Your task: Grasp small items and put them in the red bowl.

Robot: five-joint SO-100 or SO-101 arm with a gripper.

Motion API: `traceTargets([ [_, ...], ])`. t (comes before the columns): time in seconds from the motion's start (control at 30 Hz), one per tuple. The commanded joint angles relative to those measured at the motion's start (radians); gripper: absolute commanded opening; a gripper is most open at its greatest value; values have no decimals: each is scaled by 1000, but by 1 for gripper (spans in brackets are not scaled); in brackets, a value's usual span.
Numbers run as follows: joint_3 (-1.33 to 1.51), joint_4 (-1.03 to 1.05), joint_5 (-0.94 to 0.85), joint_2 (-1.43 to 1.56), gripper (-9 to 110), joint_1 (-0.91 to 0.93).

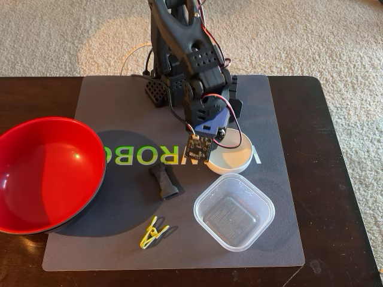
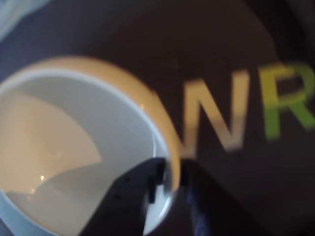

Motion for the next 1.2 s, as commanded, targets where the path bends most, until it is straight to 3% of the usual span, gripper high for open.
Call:
traceTargets([
  [0.0,-5,114,-18,308,0,34],
  [0.2,-28,301,-60,652,0,112],
  [0.47,-146,272,-8,721,0,390],
  [0.67,-505,252,-31,371,0,673],
  [0.9,-965,262,-21,-244,0,965],
  [1.17,-1062,239,89,-618,0,1121],
])
